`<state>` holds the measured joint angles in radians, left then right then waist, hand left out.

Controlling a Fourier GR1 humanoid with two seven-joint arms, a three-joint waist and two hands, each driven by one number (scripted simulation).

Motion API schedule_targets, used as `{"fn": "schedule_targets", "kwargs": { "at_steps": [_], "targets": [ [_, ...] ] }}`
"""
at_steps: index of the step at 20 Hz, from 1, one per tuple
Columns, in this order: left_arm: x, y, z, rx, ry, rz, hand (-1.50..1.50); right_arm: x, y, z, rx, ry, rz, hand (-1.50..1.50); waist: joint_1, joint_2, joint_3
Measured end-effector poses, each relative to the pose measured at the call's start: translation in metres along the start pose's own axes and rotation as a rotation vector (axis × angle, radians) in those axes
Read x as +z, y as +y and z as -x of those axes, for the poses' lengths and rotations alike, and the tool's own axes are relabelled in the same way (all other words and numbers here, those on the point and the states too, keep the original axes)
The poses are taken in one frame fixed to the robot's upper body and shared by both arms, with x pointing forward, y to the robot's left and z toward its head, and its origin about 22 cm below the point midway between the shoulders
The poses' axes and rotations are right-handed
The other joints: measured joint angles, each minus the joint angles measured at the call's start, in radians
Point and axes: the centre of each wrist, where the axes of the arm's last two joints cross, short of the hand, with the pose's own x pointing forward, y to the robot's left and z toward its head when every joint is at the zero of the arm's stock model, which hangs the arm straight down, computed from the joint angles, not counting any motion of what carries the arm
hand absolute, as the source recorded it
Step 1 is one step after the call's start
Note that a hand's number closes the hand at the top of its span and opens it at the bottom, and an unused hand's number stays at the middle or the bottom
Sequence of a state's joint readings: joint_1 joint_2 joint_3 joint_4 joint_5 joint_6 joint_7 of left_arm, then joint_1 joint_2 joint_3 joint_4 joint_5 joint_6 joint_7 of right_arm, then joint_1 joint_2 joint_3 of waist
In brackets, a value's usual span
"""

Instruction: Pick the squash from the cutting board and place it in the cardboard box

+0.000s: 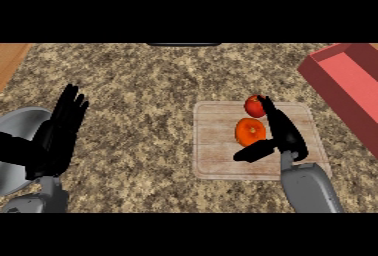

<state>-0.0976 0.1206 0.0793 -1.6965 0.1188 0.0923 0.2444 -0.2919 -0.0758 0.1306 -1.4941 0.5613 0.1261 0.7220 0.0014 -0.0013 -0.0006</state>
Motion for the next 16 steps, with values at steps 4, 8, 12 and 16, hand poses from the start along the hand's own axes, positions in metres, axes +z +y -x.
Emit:
{"fn": "schedule_targets", "kwargs": {
  "at_steps": [4,8,12,16],
  "targets": [
    [-0.002,0.000,0.000,0.000,0.002,0.000,0.00,0.002,0.004,-0.001,0.012,-0.018,0.020,1.50,-0.002,-0.003,-0.002],
    [-0.001,-0.001,0.008,0.001,0.001,0.007,0.00,-0.001,0.001,0.001,0.068,-0.069,0.056,1.50,-0.001,-0.005,-0.004],
    [-0.006,-0.005,0.007,0.001,0.003,0.003,0.00,0.002,0.004,-0.007,0.116,-0.103,0.099,1.50,-0.002,-0.006,-0.004],
    [-0.009,-0.001,0.001,0.002,-0.001,0.003,0.00,0.004,0.002,-0.007,0.190,-0.169,0.112,1.50,-0.002,-0.006,-0.004]
  ]
}}
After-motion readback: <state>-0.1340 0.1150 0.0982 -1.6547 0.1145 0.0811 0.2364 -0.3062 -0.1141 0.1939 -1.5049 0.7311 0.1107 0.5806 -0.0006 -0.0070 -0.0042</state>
